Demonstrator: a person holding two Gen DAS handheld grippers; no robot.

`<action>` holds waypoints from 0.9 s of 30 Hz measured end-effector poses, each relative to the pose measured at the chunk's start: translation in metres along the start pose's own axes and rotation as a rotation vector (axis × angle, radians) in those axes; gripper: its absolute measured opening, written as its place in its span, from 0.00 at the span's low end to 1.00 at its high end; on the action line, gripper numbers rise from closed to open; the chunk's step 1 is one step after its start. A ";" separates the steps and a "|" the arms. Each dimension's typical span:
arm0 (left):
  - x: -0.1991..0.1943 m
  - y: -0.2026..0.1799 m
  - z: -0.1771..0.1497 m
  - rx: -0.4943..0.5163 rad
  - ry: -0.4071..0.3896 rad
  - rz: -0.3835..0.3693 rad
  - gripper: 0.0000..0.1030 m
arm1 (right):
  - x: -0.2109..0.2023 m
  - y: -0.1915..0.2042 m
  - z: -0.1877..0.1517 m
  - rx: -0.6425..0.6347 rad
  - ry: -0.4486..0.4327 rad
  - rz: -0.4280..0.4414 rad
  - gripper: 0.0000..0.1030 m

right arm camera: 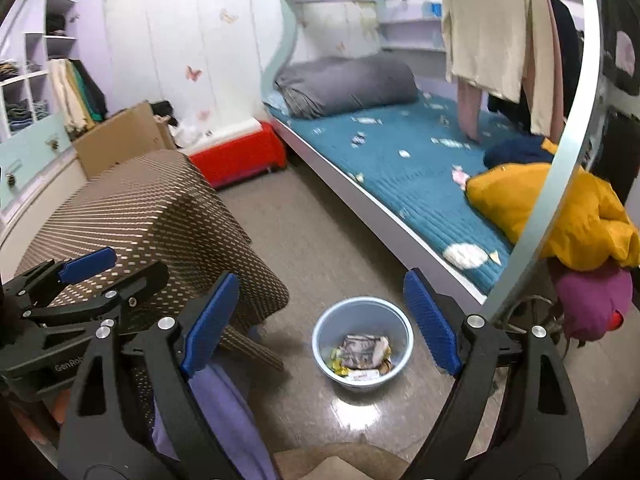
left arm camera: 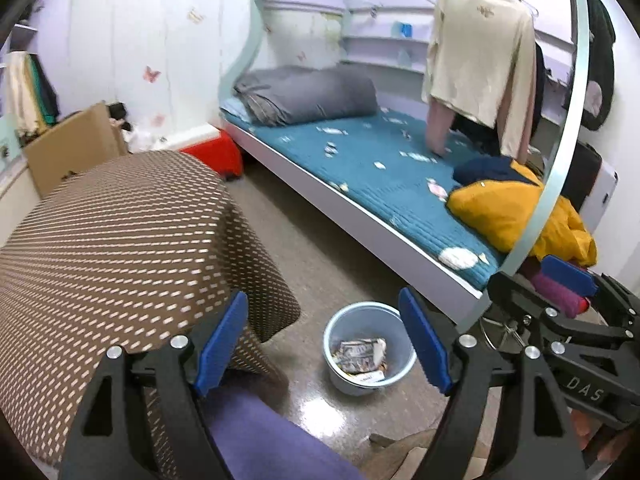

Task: Collect trash

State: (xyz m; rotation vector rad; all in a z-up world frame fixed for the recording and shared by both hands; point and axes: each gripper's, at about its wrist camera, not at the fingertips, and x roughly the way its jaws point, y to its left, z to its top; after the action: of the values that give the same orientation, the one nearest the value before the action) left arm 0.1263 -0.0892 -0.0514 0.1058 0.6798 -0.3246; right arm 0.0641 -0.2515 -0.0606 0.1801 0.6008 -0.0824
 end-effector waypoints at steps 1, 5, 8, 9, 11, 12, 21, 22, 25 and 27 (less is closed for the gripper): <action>-0.006 0.001 -0.002 -0.003 -0.012 0.011 0.76 | -0.004 0.002 0.000 -0.006 -0.011 0.010 0.81; -0.036 0.001 -0.011 -0.019 -0.069 0.073 0.76 | -0.027 0.013 -0.005 -0.042 -0.066 0.053 0.82; -0.059 0.001 -0.016 -0.035 -0.107 0.111 0.76 | -0.044 0.022 -0.009 -0.063 -0.111 0.078 0.82; -0.068 0.000 -0.018 -0.041 -0.124 0.125 0.76 | -0.049 0.023 -0.009 -0.067 -0.121 0.084 0.82; -0.087 0.002 -0.022 -0.056 -0.158 0.148 0.76 | -0.062 0.027 -0.010 -0.075 -0.152 0.099 0.82; -0.094 0.002 -0.023 -0.062 -0.169 0.159 0.76 | -0.068 0.029 -0.010 -0.081 -0.167 0.108 0.83; -0.150 0.011 -0.032 -0.120 -0.267 0.236 0.76 | -0.108 0.049 -0.010 -0.133 -0.261 0.159 0.83; -0.155 0.011 -0.033 -0.123 -0.277 0.244 0.76 | -0.111 0.051 -0.010 -0.136 -0.271 0.163 0.83; -0.159 0.009 -0.033 -0.125 -0.285 0.263 0.76 | -0.116 0.054 -0.013 -0.144 -0.283 0.161 0.83; -0.160 0.009 -0.033 -0.127 -0.277 0.268 0.76 | -0.117 0.054 -0.014 -0.150 -0.285 0.161 0.83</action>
State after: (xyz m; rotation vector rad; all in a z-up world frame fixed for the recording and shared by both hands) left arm -0.0073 -0.0327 0.0235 0.0286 0.4031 -0.0359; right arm -0.0333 -0.1928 0.0024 0.0686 0.3049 0.0913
